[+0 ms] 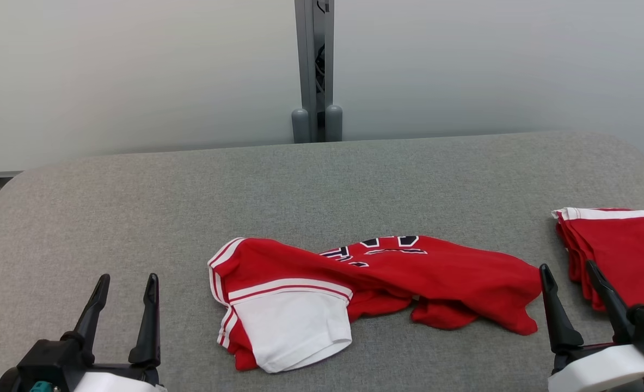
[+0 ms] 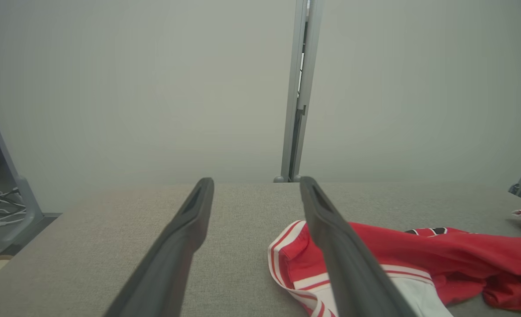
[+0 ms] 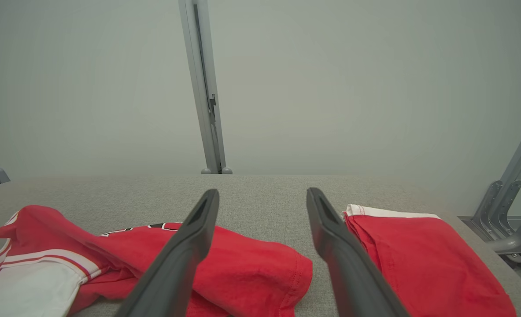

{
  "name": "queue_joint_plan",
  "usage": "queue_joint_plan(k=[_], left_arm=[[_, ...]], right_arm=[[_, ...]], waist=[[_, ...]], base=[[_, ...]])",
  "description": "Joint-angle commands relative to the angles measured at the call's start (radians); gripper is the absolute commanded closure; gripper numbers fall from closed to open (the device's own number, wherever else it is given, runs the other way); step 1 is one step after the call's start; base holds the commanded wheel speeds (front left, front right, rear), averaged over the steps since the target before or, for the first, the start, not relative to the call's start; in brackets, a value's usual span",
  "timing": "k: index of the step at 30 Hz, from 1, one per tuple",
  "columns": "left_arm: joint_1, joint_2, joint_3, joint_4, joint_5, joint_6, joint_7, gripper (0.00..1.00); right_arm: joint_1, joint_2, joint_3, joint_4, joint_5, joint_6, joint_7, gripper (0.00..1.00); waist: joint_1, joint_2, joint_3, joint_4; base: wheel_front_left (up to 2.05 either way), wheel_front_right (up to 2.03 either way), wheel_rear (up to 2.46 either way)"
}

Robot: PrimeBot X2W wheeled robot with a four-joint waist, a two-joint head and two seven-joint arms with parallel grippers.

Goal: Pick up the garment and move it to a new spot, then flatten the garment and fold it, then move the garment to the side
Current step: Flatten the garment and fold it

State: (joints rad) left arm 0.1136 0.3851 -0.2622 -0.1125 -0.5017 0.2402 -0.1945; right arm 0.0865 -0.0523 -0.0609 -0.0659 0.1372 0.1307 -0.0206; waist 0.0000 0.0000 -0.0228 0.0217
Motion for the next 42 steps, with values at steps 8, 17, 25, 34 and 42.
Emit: queue_joint_plan(k=[8,17,25,34,42], left_arm=[[-0.057,-0.004,-0.082,0.007,-0.013,-0.038,0.109,0.0],[-0.076,-0.053,-0.228,0.138,-0.123,-0.146,0.334,0.0],[-0.101,-0.076,-0.241,0.237,-0.151,-0.156,0.361,0.0],[-0.118,-0.074,-0.234,0.259,-0.173,-0.169,0.367,1.0],[-0.119,-0.059,-0.235,0.214,-0.168,-0.153,0.385,1.0]], right_arm=[[-0.007,-0.001,0.006,-0.005,0.011,0.0,0.006,0.0],[-0.021,-0.001,0.053,0.015,0.027,0.0,-0.003,0.0],[-0.041,-0.001,0.053,0.035,0.037,0.0,-0.018,0.0],[-0.055,-0.001,0.032,0.066,0.045,0.0,-0.021,0.0],[-0.083,-0.045,0.019,0.227,0.05,0.0,0.013,0.0]], waist=[[0.0,0.0,0.006,0.001],[0.0,0.0,0.048,-0.044],[0.0,0.0,0.096,-0.081],[0.0,0.0,0.12,-0.094],[0.0,0.0,0.13,-0.072]], base=[[0.0,0.0,0.0],[0.0,0.0,0.0],[0.0,0.0,0.0],[0.0,0.0,0.0],[0.0,0.0,0.0]])
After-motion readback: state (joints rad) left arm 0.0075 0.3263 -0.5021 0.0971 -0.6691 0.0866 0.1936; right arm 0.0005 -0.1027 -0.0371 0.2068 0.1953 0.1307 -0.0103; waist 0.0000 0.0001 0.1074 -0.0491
